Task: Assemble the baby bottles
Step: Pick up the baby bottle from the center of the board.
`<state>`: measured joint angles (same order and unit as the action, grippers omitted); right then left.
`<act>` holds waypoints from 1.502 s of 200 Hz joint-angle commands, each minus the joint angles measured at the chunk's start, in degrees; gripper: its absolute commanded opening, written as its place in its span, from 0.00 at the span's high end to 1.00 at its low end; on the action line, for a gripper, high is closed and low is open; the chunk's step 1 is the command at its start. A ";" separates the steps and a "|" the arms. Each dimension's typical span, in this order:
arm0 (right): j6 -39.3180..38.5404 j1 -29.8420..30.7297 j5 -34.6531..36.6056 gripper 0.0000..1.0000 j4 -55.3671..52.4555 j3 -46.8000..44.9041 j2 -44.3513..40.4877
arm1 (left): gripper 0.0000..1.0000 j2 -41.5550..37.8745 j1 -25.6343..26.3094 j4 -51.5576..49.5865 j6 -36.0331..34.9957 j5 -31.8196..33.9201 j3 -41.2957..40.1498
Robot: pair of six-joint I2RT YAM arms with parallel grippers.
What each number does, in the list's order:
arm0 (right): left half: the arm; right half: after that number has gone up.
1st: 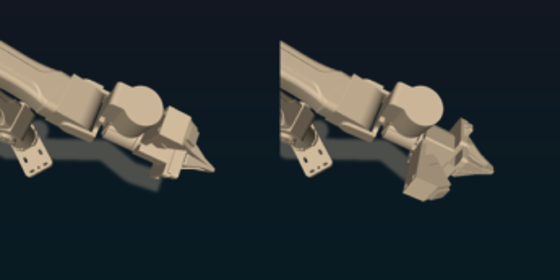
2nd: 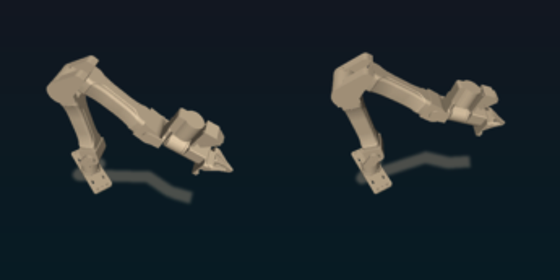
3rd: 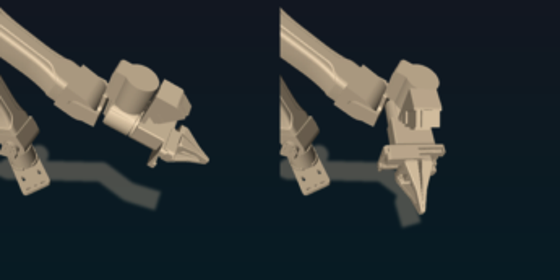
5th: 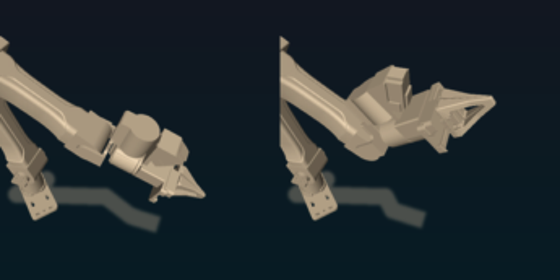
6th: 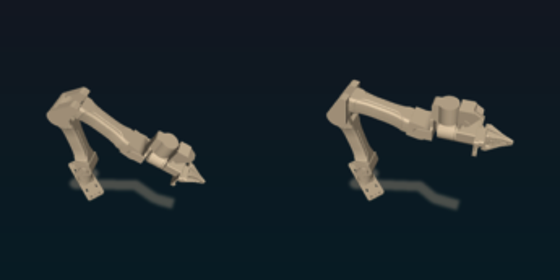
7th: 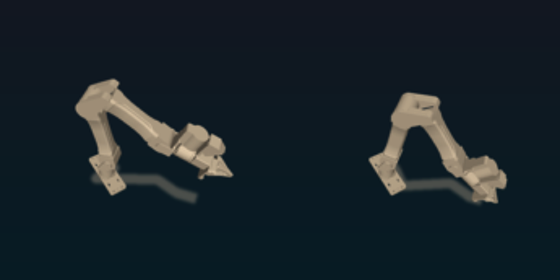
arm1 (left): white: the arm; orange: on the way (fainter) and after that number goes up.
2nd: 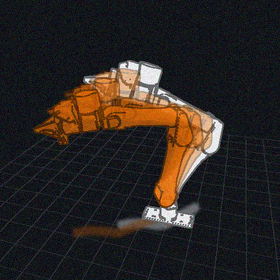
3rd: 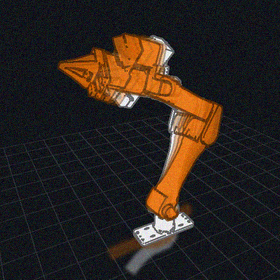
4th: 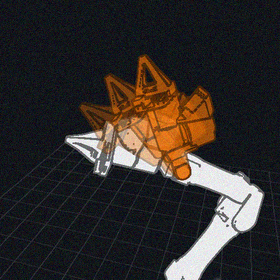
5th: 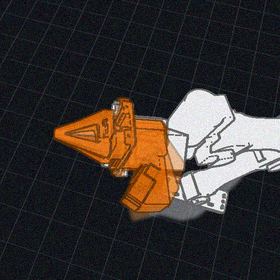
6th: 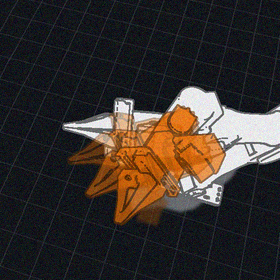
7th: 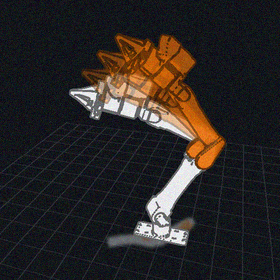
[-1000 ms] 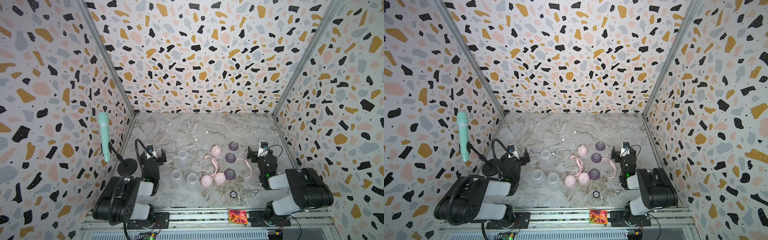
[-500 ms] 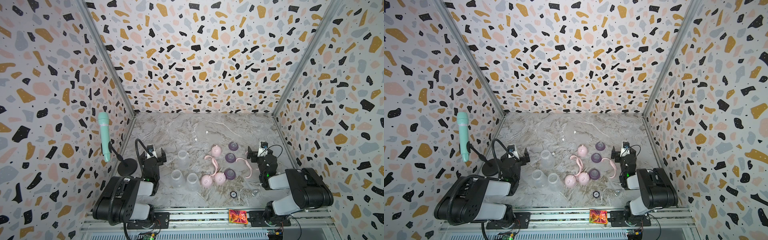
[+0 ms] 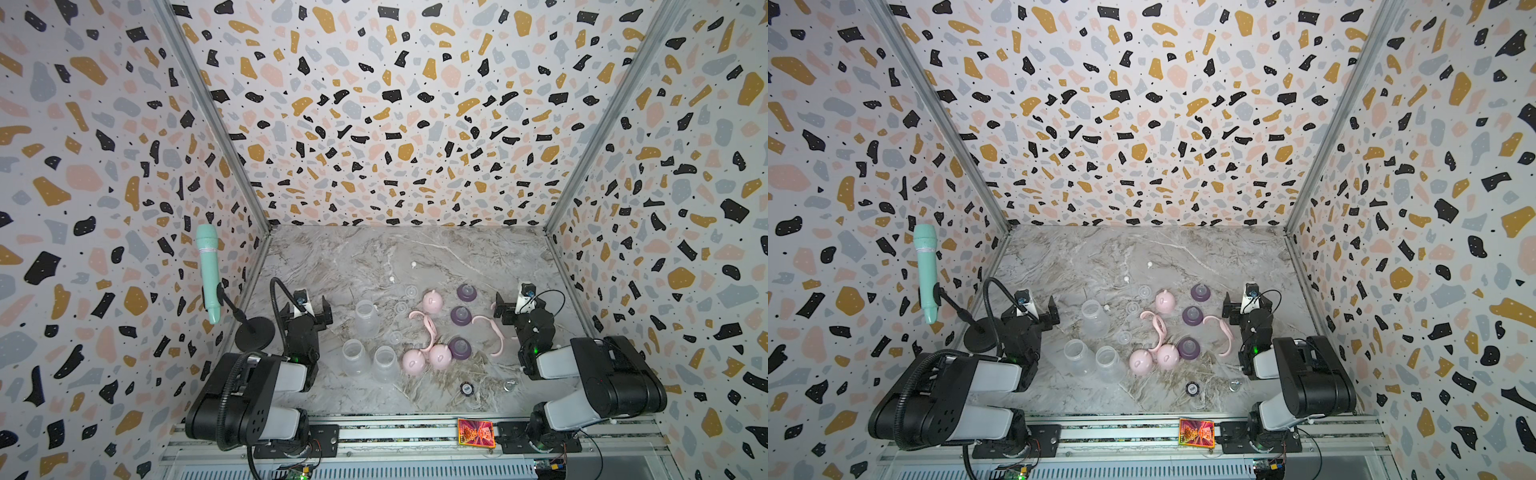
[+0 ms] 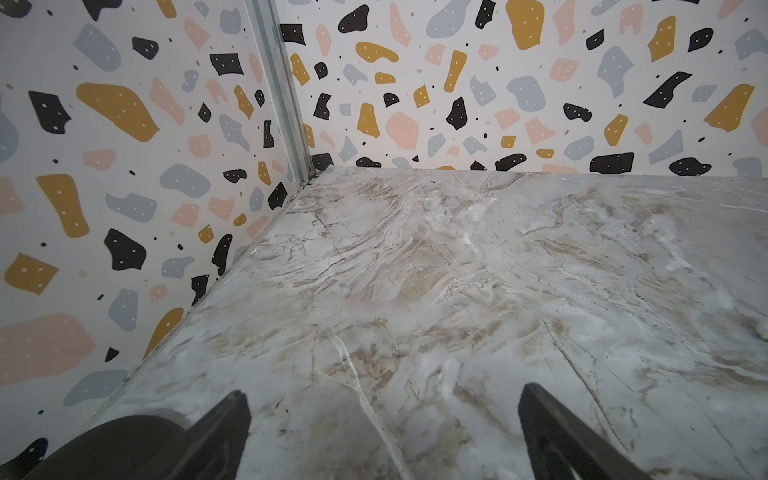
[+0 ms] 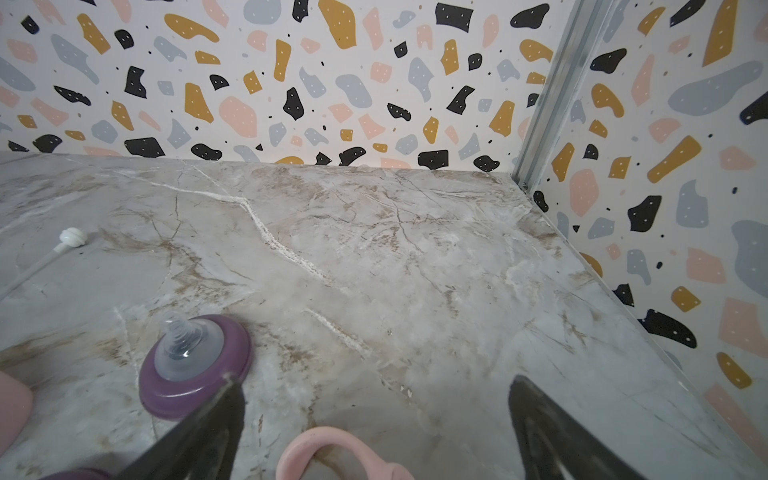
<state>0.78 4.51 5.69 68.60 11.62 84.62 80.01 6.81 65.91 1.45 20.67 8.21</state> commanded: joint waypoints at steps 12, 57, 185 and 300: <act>-0.34 1.43 0.39 0.01 -19.17 6.57 -13.96 | 0.00 -11.79 1.25 -13.43 0.35 4.36 5.58; -3.48 13.92 -13.71 0.01 -43.13 18.50 -26.57 | 0.00 -27.94 1.93 -40.19 7.04 3.97 17.84; -9.31 54.36 -26.53 0.01 -66.44 39.50 -8.65 | 0.00 -43.37 2.24 -67.54 10.65 -16.99 28.60; -4.84 58.02 -29.14 0.06 -60.62 37.92 -0.37 | 0.00 -47.43 2.23 -72.68 9.27 -18.91 29.24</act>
<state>-5.74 61.78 -22.04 5.61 48.95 83.33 33.15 8.80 -6.50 11.46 2.35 35.94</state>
